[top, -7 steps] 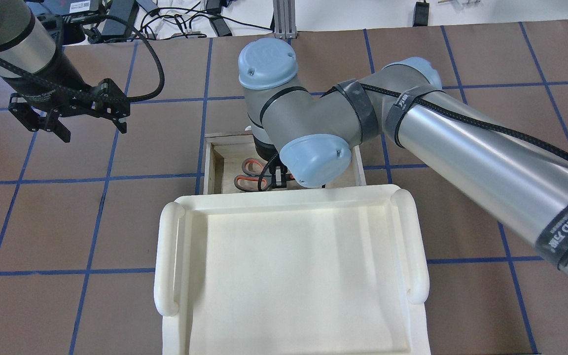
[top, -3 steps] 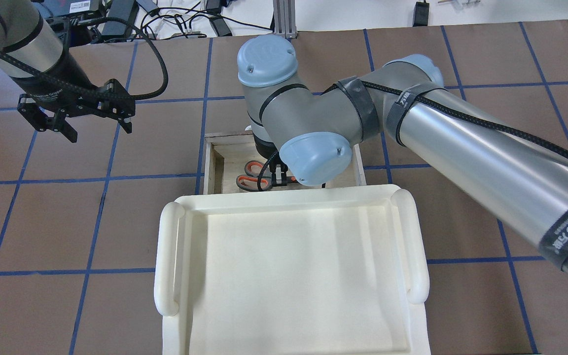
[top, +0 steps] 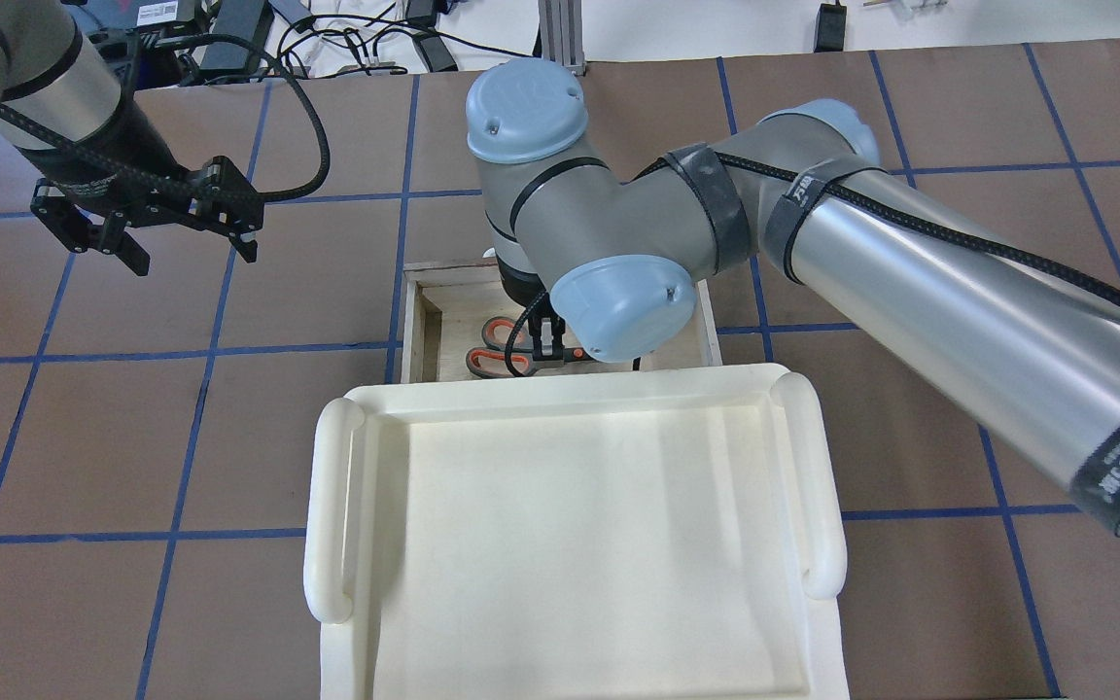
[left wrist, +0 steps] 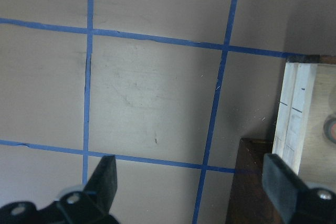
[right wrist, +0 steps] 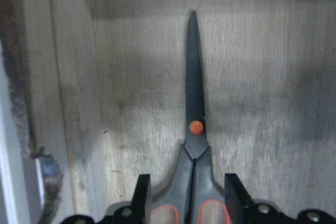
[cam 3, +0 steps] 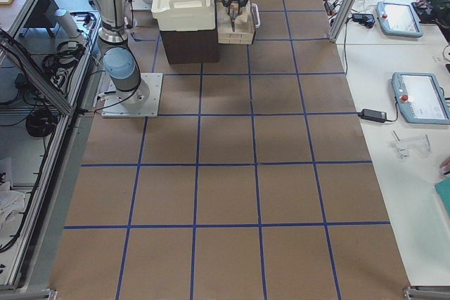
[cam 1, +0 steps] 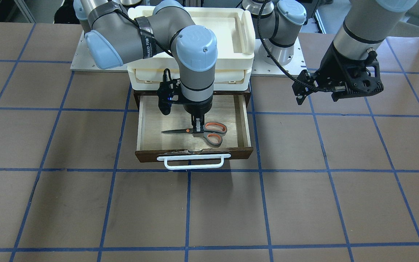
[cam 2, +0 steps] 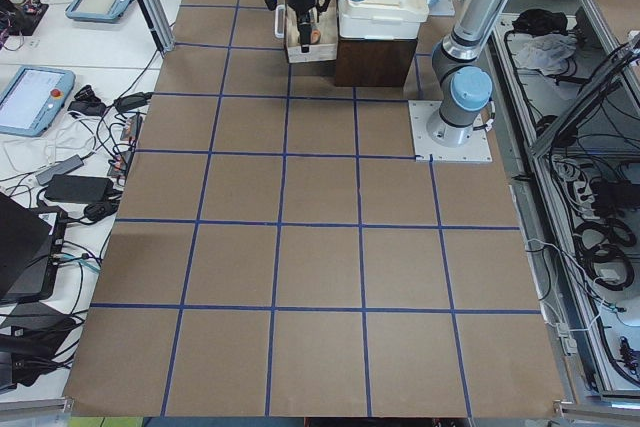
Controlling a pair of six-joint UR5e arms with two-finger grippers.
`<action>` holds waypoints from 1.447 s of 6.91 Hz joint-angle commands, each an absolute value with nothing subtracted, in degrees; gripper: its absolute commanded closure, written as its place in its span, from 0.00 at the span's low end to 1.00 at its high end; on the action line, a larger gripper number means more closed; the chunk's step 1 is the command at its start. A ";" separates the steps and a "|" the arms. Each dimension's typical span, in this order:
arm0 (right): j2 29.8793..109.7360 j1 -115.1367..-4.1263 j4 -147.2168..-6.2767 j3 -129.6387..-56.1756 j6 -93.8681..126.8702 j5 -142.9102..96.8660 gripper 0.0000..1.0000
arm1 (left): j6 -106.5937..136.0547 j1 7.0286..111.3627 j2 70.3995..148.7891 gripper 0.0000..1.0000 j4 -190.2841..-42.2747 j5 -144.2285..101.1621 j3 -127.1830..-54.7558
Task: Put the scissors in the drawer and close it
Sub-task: 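Lower the scissors into the drawer and open the right gripper, then raise the right gripper away from the drawer while the left arm moves toward it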
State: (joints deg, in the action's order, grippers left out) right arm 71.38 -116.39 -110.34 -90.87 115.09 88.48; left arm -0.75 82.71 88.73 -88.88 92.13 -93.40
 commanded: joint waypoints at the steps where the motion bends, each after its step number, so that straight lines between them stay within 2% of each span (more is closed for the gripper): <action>1: 72.42 -114.45 -109.78 -85.46 114.18 88.77 0.45 | -1.05 82.62 88.94 0.00 -88.77 92.02 -93.43; 2: 74.08 -112.17 -109.34 -85.17 109.47 88.68 0.48 | -2.97 82.62 89.12 0.00 -87.55 91.93 -93.51; 4: 77.94 -103.58 -103.49 -85.25 92.20 88.68 0.47 | -3.26 82.79 90.52 0.00 -84.65 91.93 -93.87; 6: 81.11 -94.79 -97.75 -85.25 71.13 88.68 0.42 | -3.00 83.23 92.10 0.00 -82.46 91.32 -93.61; 7: 81.56 -90.31 -95.99 -85.25 59.62 88.68 0.36 | -3.08 83.58 93.07 0.00 -81.14 91.23 -92.99; 8: 81.91 -86.87 -95.28 -85.25 45.84 88.42 0.29 | -3.08 84.54 94.90 0.00 -81.30 90.80 -89.86; 10: 81.91 -84.56 -94.75 -85.25 22.15 88.59 0.23 | 1.54 89.36 99.73 0.00 -83.84 90.70 -81.34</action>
